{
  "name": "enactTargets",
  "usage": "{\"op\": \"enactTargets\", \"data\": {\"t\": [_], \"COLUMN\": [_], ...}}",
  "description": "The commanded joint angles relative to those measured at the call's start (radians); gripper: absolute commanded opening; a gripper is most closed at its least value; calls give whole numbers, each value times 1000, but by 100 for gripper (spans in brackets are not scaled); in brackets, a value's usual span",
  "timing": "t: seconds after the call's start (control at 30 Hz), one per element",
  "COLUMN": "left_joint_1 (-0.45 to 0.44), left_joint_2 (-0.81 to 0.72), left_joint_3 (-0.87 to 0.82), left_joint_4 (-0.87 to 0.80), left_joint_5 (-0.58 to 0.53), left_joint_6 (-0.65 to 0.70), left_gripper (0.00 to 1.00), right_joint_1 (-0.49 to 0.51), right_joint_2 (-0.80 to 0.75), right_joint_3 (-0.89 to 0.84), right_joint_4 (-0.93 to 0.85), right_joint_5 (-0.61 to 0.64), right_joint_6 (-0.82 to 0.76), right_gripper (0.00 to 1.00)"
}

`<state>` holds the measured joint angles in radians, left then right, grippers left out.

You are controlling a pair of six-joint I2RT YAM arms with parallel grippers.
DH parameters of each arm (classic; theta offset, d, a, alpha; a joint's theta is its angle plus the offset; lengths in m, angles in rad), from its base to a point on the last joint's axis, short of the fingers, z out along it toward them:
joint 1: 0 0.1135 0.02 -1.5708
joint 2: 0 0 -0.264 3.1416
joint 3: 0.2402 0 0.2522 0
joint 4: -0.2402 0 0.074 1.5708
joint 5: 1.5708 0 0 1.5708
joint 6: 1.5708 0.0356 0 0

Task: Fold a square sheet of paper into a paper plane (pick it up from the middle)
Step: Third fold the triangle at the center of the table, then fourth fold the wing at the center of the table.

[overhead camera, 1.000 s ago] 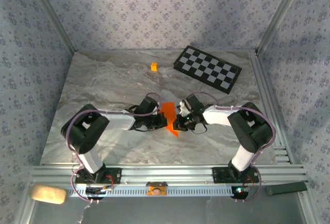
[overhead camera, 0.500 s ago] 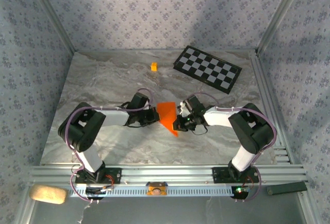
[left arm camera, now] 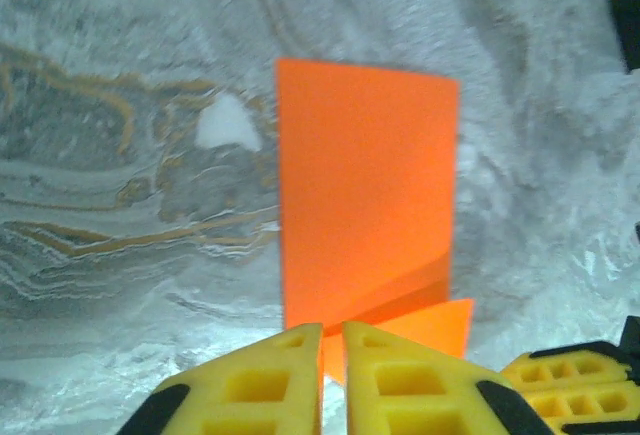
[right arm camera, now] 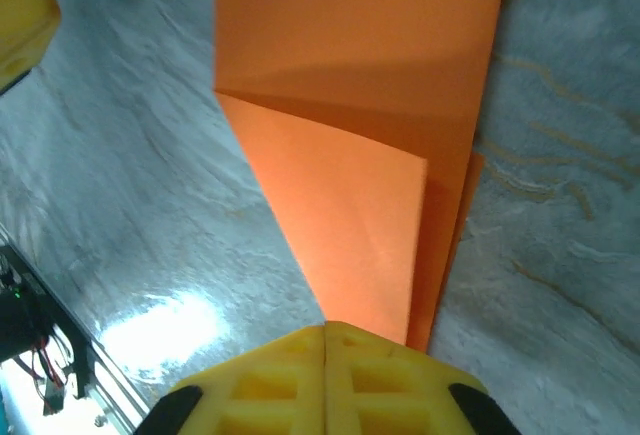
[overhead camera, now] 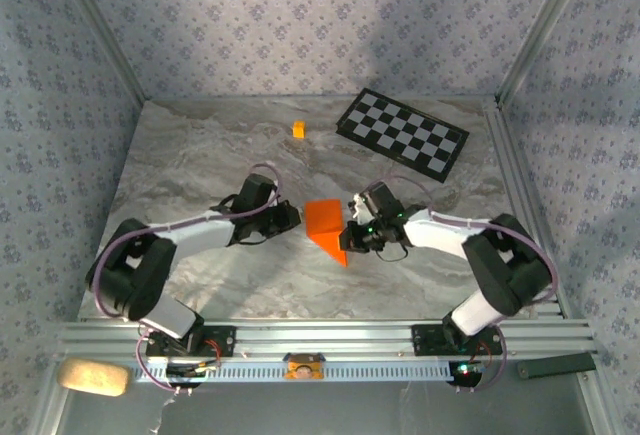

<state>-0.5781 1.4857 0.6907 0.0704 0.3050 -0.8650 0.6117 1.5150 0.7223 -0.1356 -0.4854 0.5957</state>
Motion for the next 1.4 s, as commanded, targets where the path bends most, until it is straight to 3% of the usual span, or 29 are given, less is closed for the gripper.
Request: {"op": "enactTargets", "data": {"t": [0.0,0.2,0.33,0.43,0.63,0.8,1.37], "left_joint_1": [-5,-4,-1,1,1,1,15], "left_joint_2": [-67,-140,-171,-181,-183,-196,-145], "left_joint_3": [-35,-51,-62,-69,-66,-72,-46], "left_joint_4": [-28,-33,-31,-28,-26,-24,-37], "left_joint_5": [-41,-99,-129,-145,-147,-163,-119], "left_joint_6": [13,21,32,41,62,39,-29], "left_gripper": [17,34,43,44,48,50,54], "right_joint_1": [-21,-36,-35,-31,-7,-3,-27], "right_joint_2": [-81,-164,-172,-154,-83,-37,62], "right_joint_3": [-4,-18,-47,-45,5,8,58], "right_joint_4": [-71,-80,-17,3,-38,-33,36], "right_joint_5": [141,268,280,291,335,330,136], "right_joint_6": [-27,-38,-11,-2,-22,18,25], "right_gripper": [14,31,50,53,47,47,44]}}
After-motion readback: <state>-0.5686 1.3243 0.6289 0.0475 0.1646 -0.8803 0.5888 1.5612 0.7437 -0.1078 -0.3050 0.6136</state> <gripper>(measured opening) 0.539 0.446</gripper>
